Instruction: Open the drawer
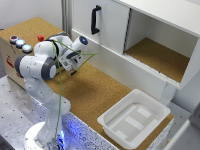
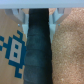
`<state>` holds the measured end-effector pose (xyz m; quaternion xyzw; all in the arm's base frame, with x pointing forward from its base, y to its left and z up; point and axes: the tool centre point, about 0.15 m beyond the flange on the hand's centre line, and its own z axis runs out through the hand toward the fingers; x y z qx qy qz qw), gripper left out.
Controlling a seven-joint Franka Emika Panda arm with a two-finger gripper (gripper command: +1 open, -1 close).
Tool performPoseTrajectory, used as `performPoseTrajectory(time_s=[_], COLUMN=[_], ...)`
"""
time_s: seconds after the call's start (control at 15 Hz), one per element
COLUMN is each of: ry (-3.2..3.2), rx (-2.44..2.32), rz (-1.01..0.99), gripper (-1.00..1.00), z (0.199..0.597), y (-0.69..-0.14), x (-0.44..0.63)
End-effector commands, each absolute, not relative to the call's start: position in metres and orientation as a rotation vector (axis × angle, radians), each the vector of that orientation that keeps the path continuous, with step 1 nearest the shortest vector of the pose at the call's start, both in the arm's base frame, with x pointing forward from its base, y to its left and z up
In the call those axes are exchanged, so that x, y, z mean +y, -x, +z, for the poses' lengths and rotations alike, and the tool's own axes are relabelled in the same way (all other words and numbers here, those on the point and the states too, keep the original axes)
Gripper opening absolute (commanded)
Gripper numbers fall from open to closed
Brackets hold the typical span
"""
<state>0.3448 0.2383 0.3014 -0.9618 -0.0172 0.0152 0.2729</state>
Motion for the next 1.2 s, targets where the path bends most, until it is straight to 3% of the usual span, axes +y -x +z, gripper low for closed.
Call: performPoseTrajectory(time_s=[0.0, 1.13], ry=[2.564, 2.590], rx=[-0.025, 0.050], rz=[0.047, 0.024], gripper=[-1.00, -1.00], z=[0.269, 0.269], y=[-0.351, -0.345], x=[0.200, 0.155])
